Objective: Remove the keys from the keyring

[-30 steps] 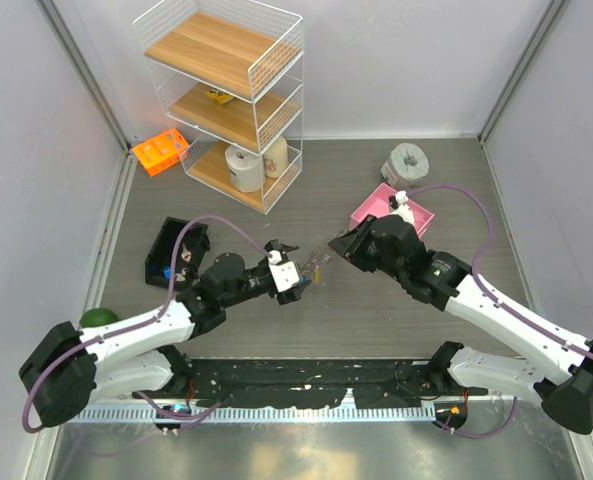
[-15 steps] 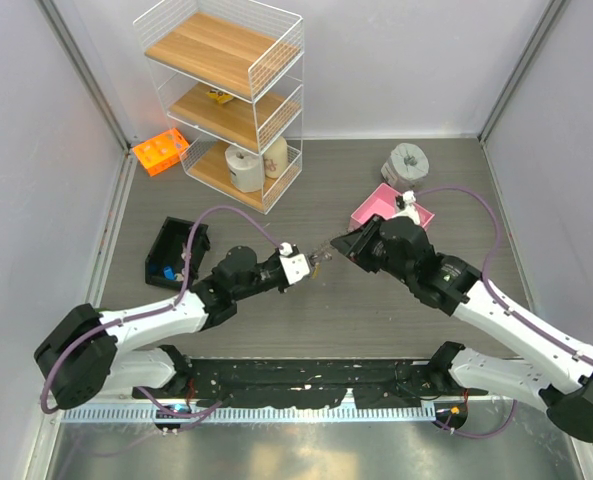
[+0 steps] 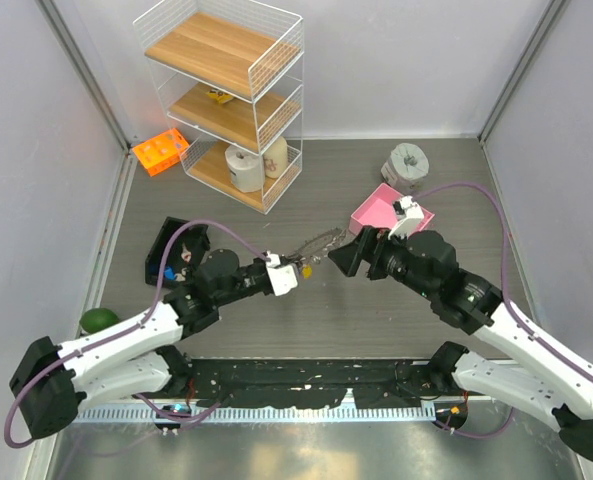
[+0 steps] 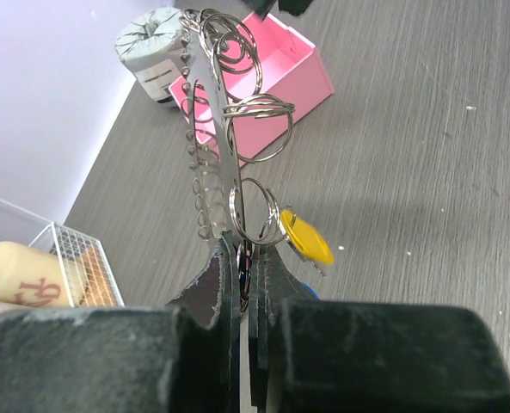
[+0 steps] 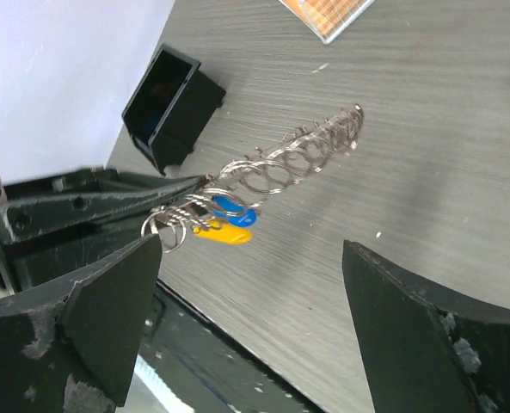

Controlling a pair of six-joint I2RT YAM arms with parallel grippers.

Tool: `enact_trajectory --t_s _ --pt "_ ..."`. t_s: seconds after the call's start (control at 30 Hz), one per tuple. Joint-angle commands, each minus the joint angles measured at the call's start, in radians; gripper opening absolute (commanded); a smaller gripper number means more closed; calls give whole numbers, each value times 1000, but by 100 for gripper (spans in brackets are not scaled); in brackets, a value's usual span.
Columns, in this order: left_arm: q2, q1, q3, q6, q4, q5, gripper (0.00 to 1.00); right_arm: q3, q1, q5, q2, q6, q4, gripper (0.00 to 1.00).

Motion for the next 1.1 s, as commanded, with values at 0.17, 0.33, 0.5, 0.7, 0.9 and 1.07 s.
enact_trajectory --t_s 0.17,0.33,0.5,0.7,0.9,1.07 --pt "-66 -71 139 259 -273 -127 0 -3 2 -371 -177 -660 76 94" --pt "-66 -81 178 302 -363 -119 0 -31 8 -520 -229 -964 49 95" --pt "-92 -81 166 348 -391 -45 0 -11 20 -459 -228 -1193 -38 95" --pt "-114 -81 182 379 -448 42 0 28 113 -367 -179 -1328 -52 95" --pt "-120 -81 218 394 -509 108 0 47 311 -158 -67 -1434 -75 98" --pt "-126 -81 222 395 -517 120 0 72 384 -43 51 -1467 -94 96"
